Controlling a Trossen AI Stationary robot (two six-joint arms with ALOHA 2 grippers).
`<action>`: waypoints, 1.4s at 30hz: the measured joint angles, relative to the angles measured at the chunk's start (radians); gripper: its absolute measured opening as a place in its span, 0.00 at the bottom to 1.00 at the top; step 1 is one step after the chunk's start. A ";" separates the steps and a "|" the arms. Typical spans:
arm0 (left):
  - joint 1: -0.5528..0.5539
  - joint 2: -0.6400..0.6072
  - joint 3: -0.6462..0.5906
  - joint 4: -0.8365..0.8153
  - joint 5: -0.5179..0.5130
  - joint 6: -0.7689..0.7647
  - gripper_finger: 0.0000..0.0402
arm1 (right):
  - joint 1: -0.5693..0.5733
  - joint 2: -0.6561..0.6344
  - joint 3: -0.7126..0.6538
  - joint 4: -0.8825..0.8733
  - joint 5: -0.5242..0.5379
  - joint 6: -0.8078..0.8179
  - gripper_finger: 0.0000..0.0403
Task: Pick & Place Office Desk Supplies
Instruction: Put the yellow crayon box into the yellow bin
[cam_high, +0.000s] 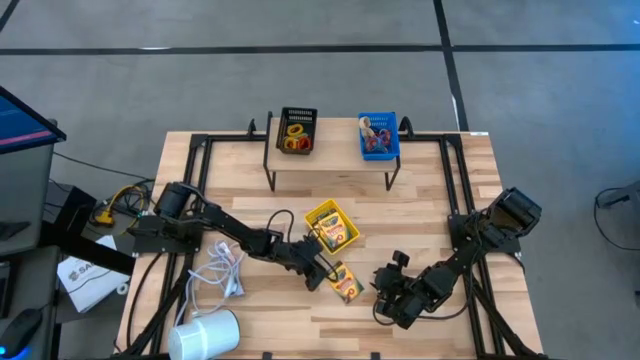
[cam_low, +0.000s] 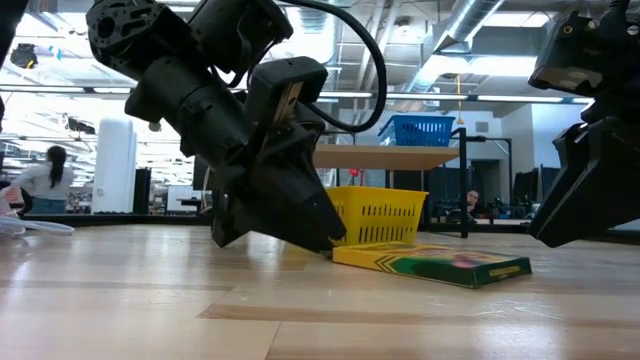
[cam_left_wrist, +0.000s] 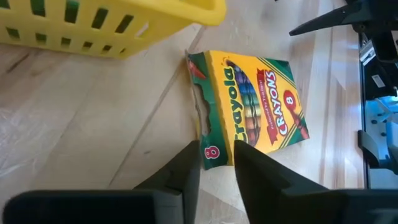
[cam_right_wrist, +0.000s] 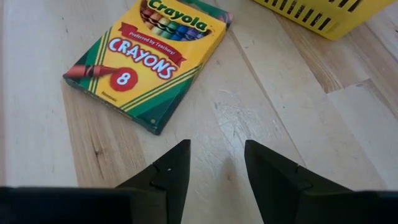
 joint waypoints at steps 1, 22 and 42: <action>0.000 0.000 0.000 0.000 0.002 -0.001 0.21 | 0.000 0.000 0.000 0.000 0.000 0.000 0.37; -0.003 -0.001 0.001 -0.025 0.001 -0.014 0.30 | 0.000 0.000 0.000 0.000 0.002 -0.002 0.37; -0.015 0.036 0.066 -0.076 0.050 -0.035 0.31 | 0.000 0.000 0.000 0.001 0.001 -0.002 0.37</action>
